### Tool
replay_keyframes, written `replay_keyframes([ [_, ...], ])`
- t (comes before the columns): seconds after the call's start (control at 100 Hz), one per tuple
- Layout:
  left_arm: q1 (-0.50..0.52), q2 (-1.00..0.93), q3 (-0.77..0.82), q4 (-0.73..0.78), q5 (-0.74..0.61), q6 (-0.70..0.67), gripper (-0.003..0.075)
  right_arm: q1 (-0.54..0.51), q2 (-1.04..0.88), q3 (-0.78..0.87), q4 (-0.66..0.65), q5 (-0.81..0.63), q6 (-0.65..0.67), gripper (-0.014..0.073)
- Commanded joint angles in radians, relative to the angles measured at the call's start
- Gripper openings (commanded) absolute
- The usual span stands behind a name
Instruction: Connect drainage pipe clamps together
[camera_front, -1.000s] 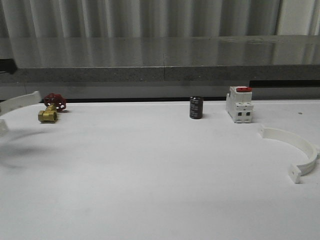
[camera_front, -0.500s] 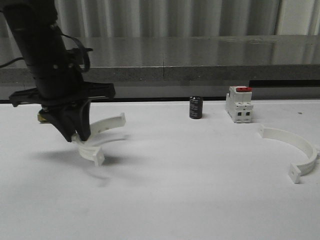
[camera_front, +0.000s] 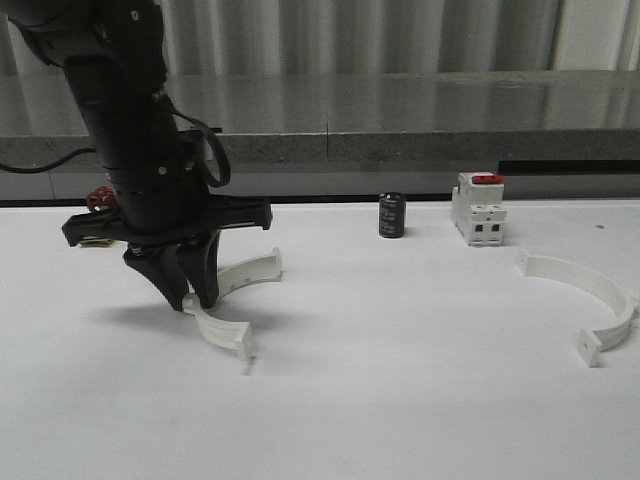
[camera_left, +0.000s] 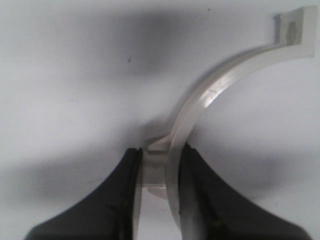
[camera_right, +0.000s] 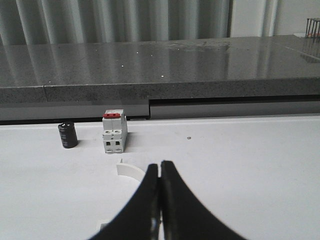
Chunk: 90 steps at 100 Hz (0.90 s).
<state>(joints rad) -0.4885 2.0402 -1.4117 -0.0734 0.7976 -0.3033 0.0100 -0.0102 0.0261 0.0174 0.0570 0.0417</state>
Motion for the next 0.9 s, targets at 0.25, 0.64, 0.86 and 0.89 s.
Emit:
replay_keyframes([
  [0.25, -0.009, -0.039, -0.022, -0.016, 0.0, -0.013, 0.0453, -0.001, -0.013, -0.016, -0.002, -0.074, -0.008, -0.006],
  [0.64, -0.003, -0.172, -0.022, 0.005, 0.004, 0.054, 0.0659, -0.001, -0.013, -0.016, -0.002, -0.074, -0.008, -0.006],
  [0.86, 0.069, -0.352, -0.009, 0.057, 0.004, 0.116, 0.0659, -0.001, -0.013, -0.016, -0.002, -0.072, -0.008, -0.006],
  [0.89, 0.085, -0.376, 0.001, 0.057, 0.002, 0.13, 0.0659, -0.001, -0.013, -0.016, -0.002, -0.072, -0.008, -0.006],
])
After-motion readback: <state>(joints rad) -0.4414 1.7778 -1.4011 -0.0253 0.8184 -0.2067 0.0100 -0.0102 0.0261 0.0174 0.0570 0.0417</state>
